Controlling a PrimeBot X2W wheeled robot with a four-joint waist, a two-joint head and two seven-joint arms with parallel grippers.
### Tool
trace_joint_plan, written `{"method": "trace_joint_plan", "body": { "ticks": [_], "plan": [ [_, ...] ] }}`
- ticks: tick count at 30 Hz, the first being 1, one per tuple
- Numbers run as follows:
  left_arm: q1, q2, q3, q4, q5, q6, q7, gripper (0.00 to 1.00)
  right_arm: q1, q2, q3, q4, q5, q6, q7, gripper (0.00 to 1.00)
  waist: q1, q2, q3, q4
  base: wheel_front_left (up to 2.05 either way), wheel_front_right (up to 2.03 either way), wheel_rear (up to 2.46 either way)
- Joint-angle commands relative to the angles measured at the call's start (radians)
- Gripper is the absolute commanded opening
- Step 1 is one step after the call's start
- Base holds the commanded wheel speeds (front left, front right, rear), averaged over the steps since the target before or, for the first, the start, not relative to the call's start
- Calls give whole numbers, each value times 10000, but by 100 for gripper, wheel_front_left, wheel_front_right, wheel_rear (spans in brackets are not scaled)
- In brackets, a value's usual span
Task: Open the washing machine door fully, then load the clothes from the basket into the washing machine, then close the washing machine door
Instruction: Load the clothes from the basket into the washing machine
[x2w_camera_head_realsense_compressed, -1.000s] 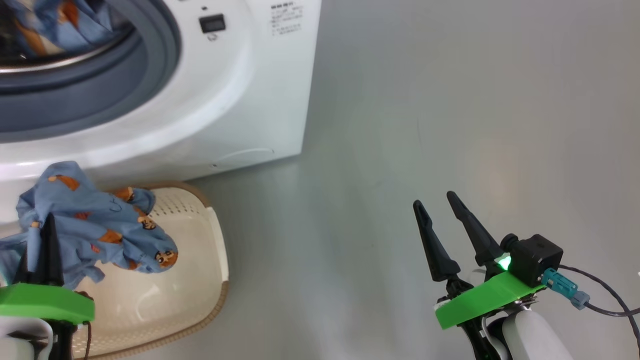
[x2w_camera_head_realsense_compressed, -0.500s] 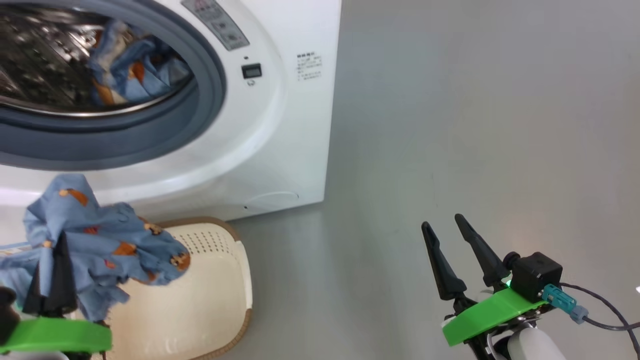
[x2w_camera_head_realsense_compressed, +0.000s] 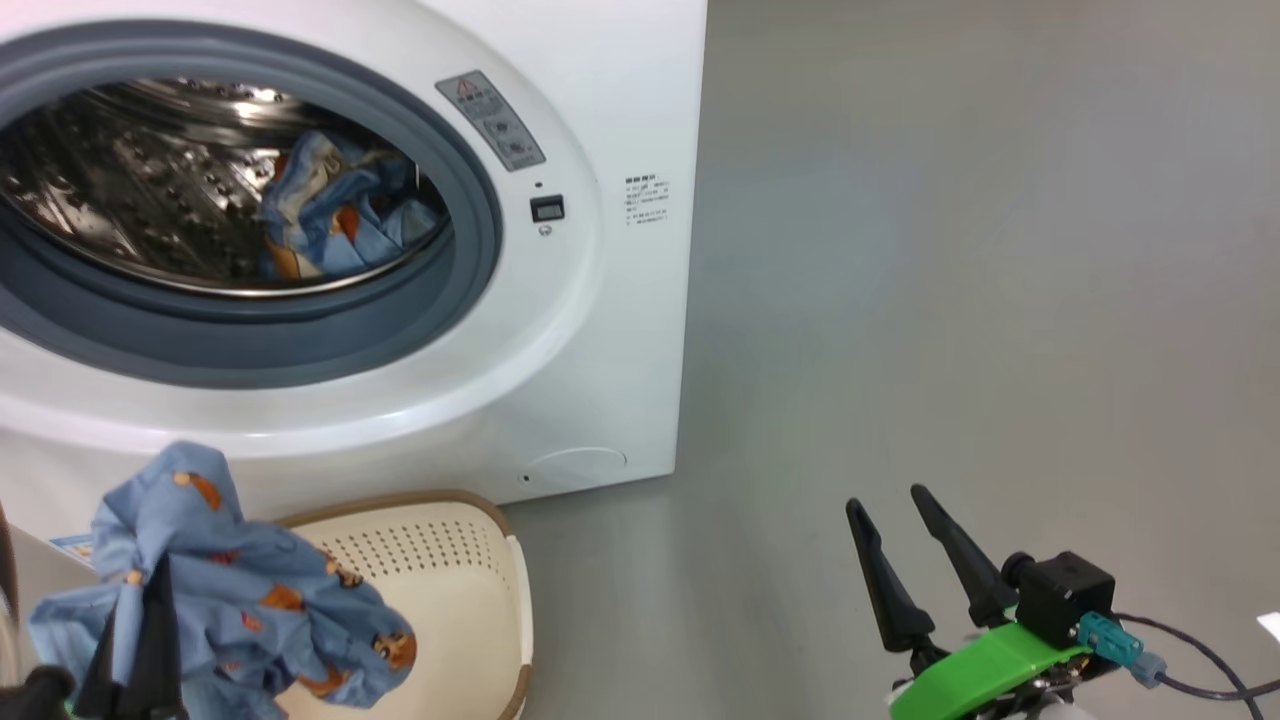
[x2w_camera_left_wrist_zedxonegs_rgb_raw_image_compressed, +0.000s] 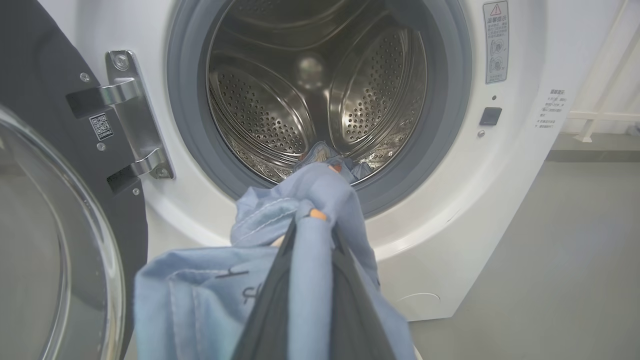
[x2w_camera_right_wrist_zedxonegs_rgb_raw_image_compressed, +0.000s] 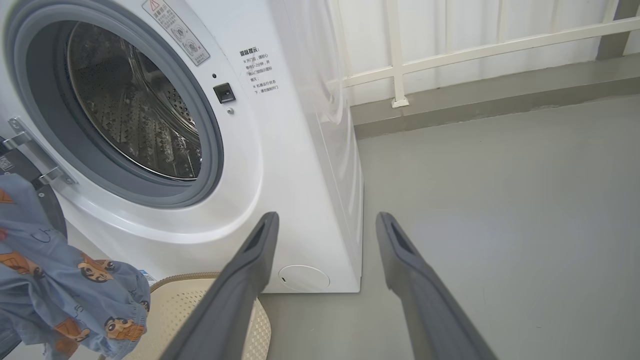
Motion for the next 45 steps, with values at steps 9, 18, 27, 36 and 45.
{"method": "trace_joint_plan", "body": {
  "ticks": [9,18,27,36,45],
  "plan": [
    [779,-437,628,-541,458,-27,-64,0,398,20,156,-43,72,16,-120,100,1,0,-761,181,0,0,0],
    [1214,-704,819,-544,612,-27,-64,0,538,20,112,-60,55,16,-120,100,1,0,-896,284,0,0,0],
    [1412,-830,827,-560,652,-27,-65,0,588,20,85,-88,85,16,-120,100,1,0,-893,353,0,0,0],
    [1063,-778,585,-598,435,-27,-65,0,461,21,201,-162,136,16,-120,100,1,0,-444,156,0,0,0],
    [-475,-361,405,-474,125,-27,-65,0,195,21,314,-360,117,16,-120,100,1,0,522,-269,0,0,0]
  ]
}}
